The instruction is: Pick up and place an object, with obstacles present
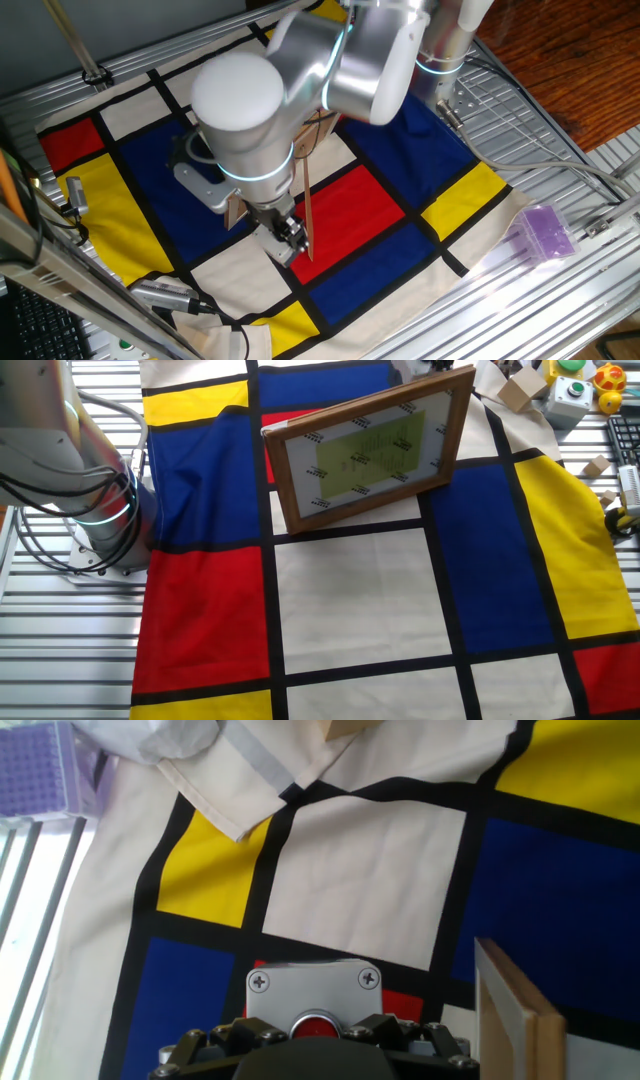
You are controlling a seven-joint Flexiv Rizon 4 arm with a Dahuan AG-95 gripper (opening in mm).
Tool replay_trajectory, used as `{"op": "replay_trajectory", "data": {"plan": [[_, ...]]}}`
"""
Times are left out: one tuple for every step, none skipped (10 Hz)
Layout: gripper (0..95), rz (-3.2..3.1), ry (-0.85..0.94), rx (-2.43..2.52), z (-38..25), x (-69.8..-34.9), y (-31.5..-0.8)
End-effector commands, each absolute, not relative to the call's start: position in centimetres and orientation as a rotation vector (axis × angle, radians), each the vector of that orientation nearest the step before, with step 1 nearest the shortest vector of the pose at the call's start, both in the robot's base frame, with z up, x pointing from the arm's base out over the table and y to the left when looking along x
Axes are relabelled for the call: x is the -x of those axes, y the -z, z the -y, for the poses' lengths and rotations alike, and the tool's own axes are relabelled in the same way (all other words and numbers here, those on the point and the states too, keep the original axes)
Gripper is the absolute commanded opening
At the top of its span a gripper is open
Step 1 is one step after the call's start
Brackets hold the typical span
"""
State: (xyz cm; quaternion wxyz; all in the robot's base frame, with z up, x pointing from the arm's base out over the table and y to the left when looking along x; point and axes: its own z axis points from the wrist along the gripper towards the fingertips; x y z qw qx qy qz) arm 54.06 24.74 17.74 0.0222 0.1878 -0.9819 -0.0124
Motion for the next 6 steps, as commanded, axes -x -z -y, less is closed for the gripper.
{"op": "replay_trajectory", "data": {"plan": [[0.0,3.048,0.042,-0.577,-24.9,-54.1,-17.1],[0.0,3.05,0.047,-0.576,-24.9,-54.0,-16.8],[0.0,3.051,0.048,-0.572,-24.9,-54.0,-16.6],[0.0,3.049,0.05,-0.574,-24.9,-54.1,-16.9],[0.0,3.046,0.053,-0.58,-24.8,-54.2,-17.9],[0.0,3.04,0.054,-0.592,-24.6,-54.2,-18.9]]}}
